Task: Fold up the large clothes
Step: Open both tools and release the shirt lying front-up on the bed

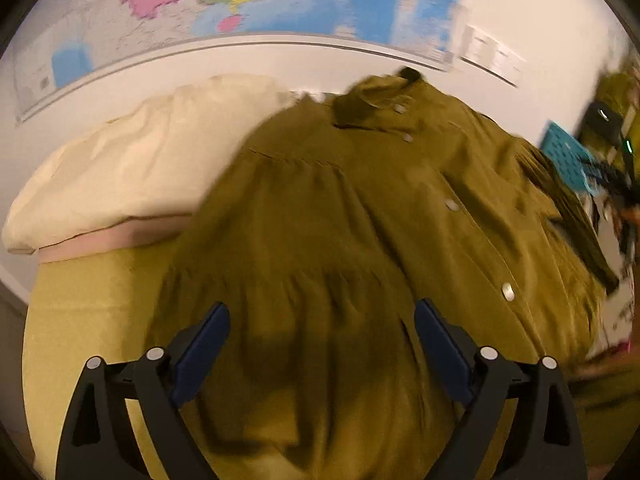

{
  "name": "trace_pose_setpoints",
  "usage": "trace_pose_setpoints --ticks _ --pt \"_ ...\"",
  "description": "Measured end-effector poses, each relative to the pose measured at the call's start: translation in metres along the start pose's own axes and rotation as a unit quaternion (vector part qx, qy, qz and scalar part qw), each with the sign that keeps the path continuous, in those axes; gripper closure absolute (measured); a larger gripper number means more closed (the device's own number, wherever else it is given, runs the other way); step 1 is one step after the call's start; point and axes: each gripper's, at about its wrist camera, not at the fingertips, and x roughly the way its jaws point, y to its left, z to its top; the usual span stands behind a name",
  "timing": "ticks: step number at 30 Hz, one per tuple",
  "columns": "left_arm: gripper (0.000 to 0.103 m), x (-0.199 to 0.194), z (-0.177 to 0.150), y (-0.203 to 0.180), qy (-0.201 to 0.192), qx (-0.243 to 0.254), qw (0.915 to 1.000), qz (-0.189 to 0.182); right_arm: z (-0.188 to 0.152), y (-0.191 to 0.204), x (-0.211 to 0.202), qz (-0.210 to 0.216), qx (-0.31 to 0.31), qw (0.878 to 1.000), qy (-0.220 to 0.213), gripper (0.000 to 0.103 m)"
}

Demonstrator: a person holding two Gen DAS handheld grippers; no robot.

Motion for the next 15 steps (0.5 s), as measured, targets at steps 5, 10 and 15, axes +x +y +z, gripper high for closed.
trace_pose_setpoints --ticks 5,10,15 --pt "0.044 0.021 -0.023 -0.017 0.053 0.035 0.9976 0.027 -0.012 0.047 -0.002 0.073 -0.029 0.997 0.006 0.014" --pt "0.095 0.001 -0.009 0.013 0.032 -0.035 0.9979 -0.043 -0.026 0.095 0.015 0.117 -0.058 0.991 0.036 0.014" --pt "0.099 -0.057 0.025 0.042 -0.044 -0.043 0.9981 0.007 -0.039 0.146 0.017 0.166 -0.107 0.979 0.050 0.014"
